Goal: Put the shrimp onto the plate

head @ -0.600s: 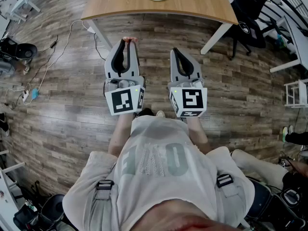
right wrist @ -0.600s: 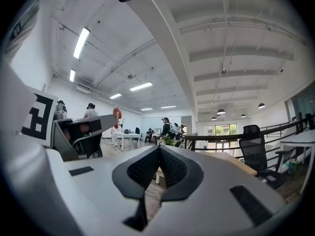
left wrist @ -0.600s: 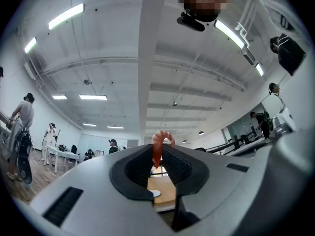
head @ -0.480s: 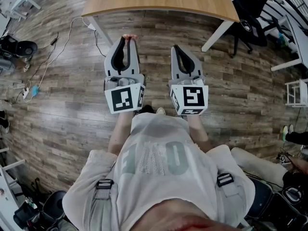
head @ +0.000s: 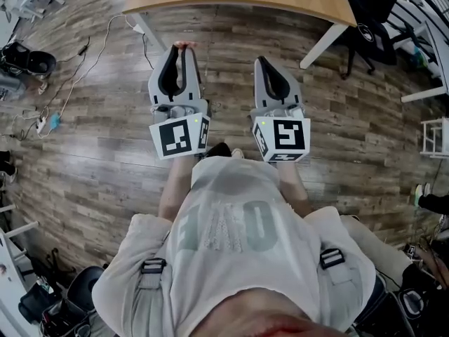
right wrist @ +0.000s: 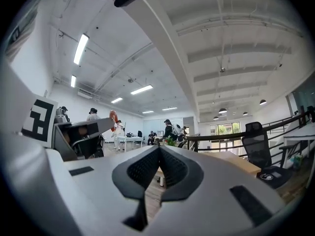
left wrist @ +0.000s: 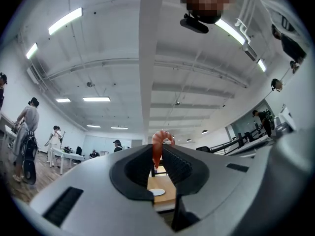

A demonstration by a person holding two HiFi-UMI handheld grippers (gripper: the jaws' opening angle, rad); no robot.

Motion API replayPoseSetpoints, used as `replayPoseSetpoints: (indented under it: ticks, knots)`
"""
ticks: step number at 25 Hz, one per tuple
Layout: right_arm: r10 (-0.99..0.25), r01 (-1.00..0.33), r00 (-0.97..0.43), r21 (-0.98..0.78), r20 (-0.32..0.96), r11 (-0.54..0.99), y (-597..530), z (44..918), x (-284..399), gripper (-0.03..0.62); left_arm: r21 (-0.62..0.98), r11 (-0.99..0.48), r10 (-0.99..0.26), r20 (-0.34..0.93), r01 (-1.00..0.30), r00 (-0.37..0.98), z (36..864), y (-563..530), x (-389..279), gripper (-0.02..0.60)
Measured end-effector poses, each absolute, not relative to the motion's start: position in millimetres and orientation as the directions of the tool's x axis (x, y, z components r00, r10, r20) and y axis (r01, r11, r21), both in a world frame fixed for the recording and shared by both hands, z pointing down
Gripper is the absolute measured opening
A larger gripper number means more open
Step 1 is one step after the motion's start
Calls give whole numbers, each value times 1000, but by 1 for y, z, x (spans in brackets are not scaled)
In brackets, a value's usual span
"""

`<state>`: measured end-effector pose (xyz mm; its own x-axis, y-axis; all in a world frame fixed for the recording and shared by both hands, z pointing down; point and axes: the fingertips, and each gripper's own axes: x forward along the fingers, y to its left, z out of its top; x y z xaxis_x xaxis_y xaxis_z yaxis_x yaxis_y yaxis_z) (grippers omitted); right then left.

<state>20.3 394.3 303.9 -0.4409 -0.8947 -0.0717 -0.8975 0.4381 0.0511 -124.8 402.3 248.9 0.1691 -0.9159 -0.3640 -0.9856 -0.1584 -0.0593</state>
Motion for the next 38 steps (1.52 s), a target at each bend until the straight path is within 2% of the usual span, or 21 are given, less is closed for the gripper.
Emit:
replayPoseSetpoints:
  ticks: [20,38]
  knots:
    - [-899,-899,-436,-11,-50,437,370,323,35,20,-93,-144,-924,-343,-985,168,256,382,-124,64]
    - [-924,-924,-382,21,-11,382,236,329,49,20,-62,-159,-929,-329,-985,170,263,235,-127,64]
